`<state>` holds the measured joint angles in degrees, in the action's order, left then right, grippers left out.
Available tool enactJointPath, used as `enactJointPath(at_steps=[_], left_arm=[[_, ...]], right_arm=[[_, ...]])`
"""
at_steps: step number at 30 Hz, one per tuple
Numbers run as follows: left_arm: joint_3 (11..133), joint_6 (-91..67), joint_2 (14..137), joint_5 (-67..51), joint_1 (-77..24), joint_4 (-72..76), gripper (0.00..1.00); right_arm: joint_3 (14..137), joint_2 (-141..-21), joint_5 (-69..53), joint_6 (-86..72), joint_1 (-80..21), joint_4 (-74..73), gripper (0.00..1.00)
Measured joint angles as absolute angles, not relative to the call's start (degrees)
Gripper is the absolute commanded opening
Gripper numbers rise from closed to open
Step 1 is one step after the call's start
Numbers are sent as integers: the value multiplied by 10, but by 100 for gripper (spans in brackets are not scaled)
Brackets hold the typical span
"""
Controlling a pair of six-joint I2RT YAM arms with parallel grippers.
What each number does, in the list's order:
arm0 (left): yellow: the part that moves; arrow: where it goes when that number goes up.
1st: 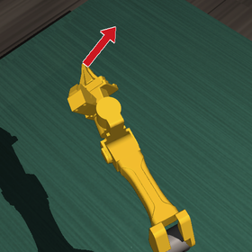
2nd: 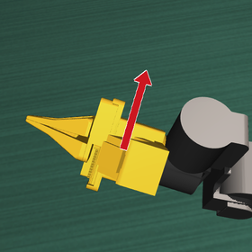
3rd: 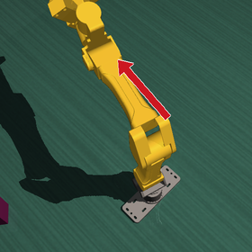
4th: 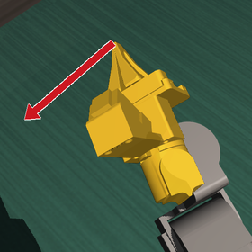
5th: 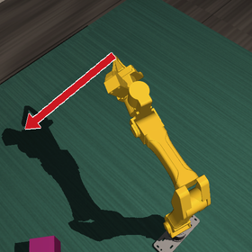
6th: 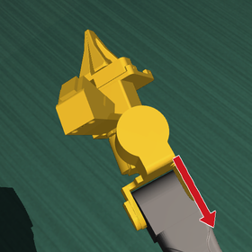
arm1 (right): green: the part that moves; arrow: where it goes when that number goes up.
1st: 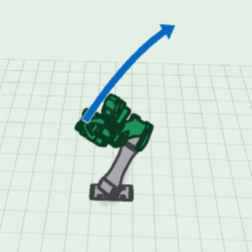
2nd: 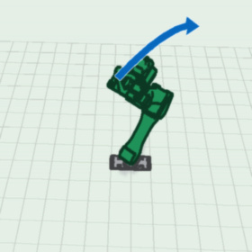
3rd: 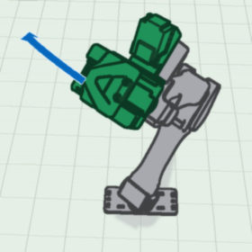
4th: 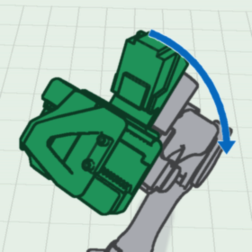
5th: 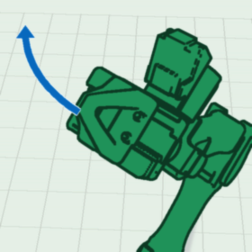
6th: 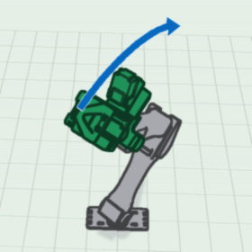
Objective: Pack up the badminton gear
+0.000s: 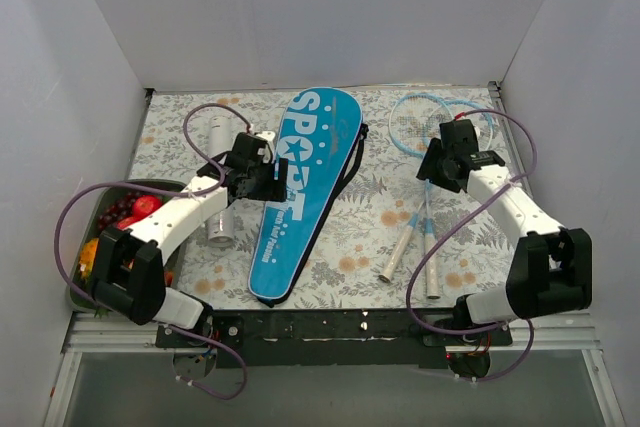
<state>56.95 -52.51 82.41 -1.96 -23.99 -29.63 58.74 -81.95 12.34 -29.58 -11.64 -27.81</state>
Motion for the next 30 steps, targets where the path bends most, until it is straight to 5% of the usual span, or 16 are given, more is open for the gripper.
enactJointPath(at_steps=[15,30], left_arm=[[604,-601,813,157,-532,-391,66],[568,-646,883,234,-587,-416,66]], right_arm=[[528,-689,50,-267,-170,-316,60],[455,-631,23,-268,-204,-322,59]])
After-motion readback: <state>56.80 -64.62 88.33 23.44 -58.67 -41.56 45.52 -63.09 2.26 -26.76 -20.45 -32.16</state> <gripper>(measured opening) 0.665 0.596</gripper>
